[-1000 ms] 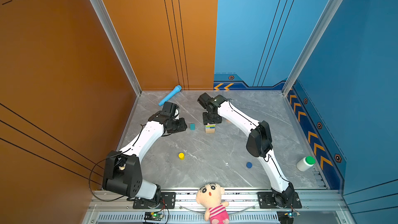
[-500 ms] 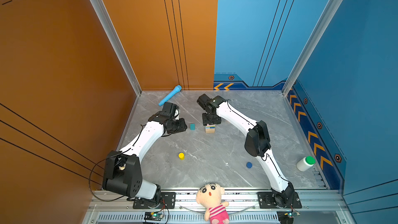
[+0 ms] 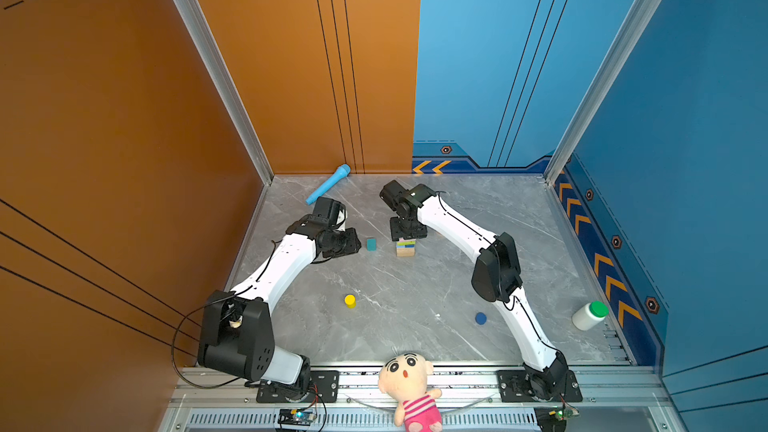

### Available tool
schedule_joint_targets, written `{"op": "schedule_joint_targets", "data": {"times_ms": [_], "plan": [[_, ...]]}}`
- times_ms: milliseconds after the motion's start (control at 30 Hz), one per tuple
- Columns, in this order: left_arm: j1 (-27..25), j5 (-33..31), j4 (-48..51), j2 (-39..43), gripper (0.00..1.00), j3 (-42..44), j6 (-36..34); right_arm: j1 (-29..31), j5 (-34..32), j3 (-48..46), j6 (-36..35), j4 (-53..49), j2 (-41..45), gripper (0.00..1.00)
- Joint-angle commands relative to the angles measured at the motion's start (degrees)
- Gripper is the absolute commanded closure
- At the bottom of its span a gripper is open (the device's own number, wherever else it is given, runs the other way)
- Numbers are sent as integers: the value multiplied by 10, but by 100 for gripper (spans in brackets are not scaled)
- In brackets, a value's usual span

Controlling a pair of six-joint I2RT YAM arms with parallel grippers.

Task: Build the wood block tower
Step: 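Lower the pink block onto the lime-green block and hold it there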

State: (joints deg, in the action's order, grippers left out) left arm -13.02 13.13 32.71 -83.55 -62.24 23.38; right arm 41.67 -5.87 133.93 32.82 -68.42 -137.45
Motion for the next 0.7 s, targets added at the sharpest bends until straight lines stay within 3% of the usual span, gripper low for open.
{"op": "schedule_joint_targets", "data": {"times_ms": [0, 667], "plan": [[6, 9, -2, 9, 59, 6, -3, 0, -12, 16, 2, -16, -12, 37], [9, 10, -2, 8, 59, 7, -3, 0, -11, 17, 5, -16, -18, 31]]}}
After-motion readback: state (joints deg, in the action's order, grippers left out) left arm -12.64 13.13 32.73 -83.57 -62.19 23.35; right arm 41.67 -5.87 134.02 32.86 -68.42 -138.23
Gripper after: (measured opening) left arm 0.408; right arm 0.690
